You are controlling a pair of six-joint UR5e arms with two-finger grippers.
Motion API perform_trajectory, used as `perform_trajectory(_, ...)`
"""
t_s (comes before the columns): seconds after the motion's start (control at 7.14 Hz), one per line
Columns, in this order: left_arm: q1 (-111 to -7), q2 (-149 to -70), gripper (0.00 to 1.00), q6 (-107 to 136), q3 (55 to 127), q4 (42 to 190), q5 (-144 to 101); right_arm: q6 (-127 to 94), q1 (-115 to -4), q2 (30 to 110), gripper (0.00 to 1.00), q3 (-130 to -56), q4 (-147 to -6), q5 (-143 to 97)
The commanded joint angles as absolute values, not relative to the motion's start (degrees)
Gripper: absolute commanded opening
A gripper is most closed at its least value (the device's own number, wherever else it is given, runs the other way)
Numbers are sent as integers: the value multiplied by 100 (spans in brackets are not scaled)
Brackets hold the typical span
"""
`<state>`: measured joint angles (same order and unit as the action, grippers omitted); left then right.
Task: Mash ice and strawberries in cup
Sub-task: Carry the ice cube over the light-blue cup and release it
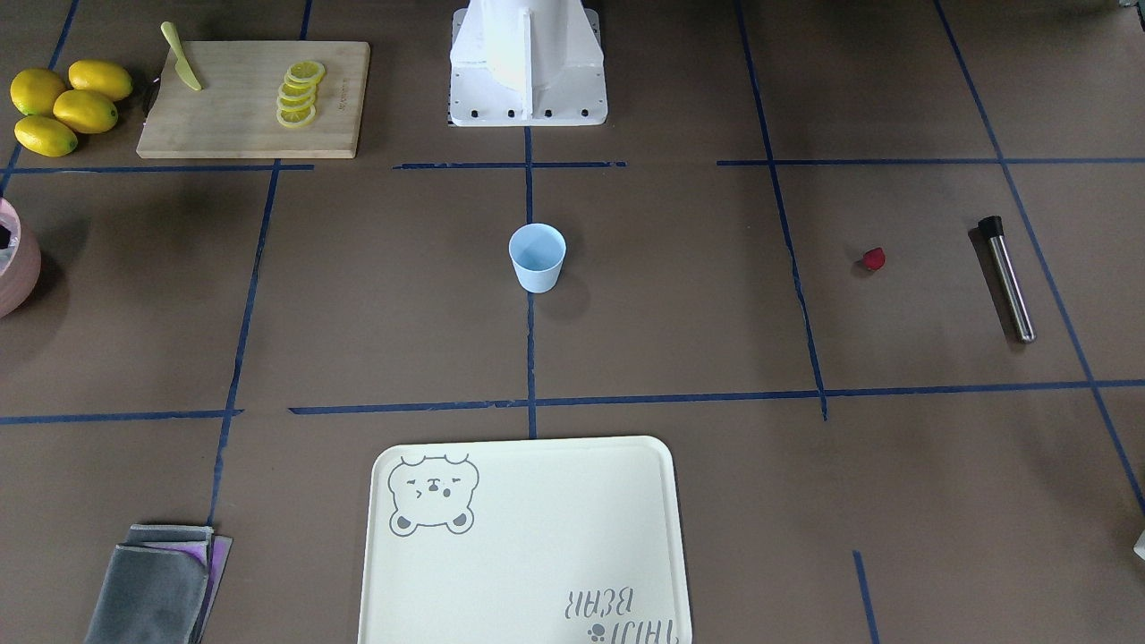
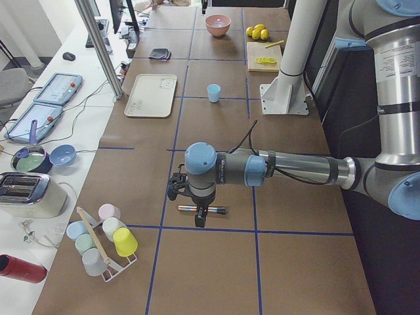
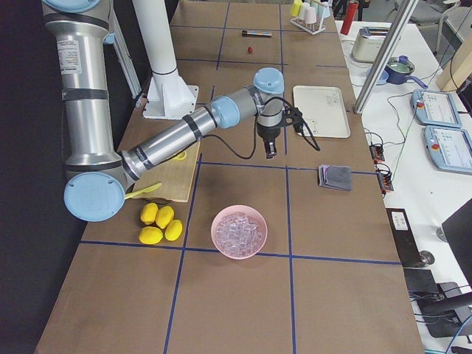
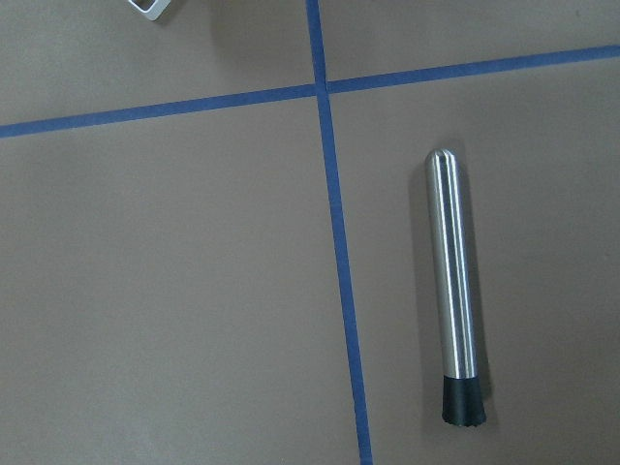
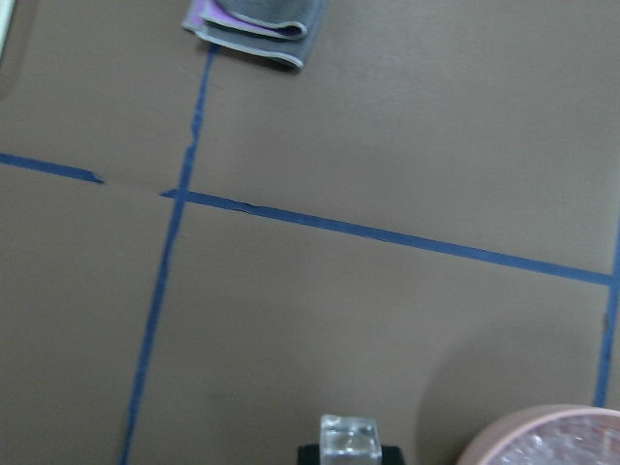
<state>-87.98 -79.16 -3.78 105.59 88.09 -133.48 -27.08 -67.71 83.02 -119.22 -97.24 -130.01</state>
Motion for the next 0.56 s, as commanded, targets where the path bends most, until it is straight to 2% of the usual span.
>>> perform_trajectory(0.0,-8798,-7919,100,-378,10573,8815,-13351,-4100,-5849,7046,0,-11944,-10393,-12807)
perform_trajectory(0.28,-8798,-7936,100,-378,10565,8815,-13351,-5756,-4253,5632,0,-11657,-11029,-11609)
perform_trajectory(0.42,-8798,-7937,100,-378,10564,8815,-13351,-6383,-3810,4868,1,-11080,-11030,-11384)
